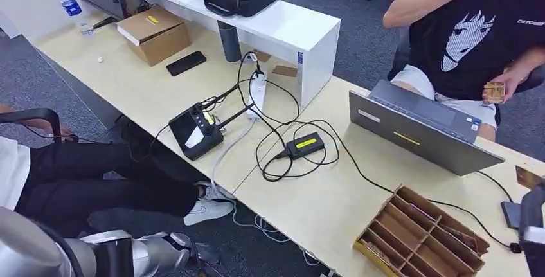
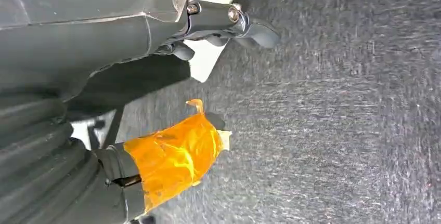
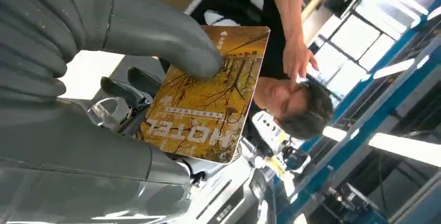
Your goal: Pass the card to the sensor for recognition and then transmit it.
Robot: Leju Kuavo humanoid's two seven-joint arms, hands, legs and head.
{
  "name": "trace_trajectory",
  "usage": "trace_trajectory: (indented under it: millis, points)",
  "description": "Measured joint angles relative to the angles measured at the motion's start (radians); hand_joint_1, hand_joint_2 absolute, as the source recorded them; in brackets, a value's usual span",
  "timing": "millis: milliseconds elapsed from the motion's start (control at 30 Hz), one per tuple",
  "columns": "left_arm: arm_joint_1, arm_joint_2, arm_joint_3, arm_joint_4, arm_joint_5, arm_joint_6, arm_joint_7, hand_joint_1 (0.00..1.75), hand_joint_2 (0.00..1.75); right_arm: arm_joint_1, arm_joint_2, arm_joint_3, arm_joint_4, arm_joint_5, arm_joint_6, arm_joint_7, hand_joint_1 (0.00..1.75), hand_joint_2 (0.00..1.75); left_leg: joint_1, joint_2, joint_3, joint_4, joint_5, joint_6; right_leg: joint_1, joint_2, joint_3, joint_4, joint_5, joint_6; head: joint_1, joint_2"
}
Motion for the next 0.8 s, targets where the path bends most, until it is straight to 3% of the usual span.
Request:
trace_trajectory:
  millis: [167, 267, 400, 800]
  points:
    - [0.033, 0.013, 0.0, 0.0, 0.044, 0.023, 0.0, 0.0, 1.75, 0.073, -0.045, -0.01, -0.063, 0.034, 0.033, 0.033, 1.75, 1.75, 0.0, 0.0, 0.0, 0.0, 0.0, 0.0, 0.0, 0.001, -0.001, 0.0, 0.0, 0.0, 0.0, 0.0]
    - [0.057, 0.016, 0.0, 0.0, 0.084, 0.045, 0.009, 0.0, 1.75, 0.103, -0.074, -0.019, -0.076, 0.083, 0.054, 0.101, 1.75, 1.75, 0.0, 0.001, 0.0, 0.0, 0.0, 0.0, 0.0, 0.001, 0.0, 0.0, 0.0, 0.0, 0.001, 0.0]
    - [0.089, 0.019, -0.001, 0.0, 0.147, 0.073, 0.023, 0.0, 1.75, 0.109, -0.118, -0.024, -0.074, 0.111, 0.144, 0.219, 1.75, 1.75, 0.0, 0.001, -0.001, 0.0, 0.0, 0.0, 0.0, 0.0, 0.0, 0.0, 0.0, 0.0, 0.0, 0.0]
    - [0.124, 0.025, -0.029, 0.0, 0.225, 0.102, 0.032, 0.0, 1.75, 0.104, -0.196, -0.043, -0.06, 0.113, 0.225, 0.305, 1.75, 1.75, 0.0, 0.0, -0.001, 0.0, 0.0, 0.0, 0.0, -0.001, -0.001, 0.0, 0.0, 0.0, 0.0, 0.0]
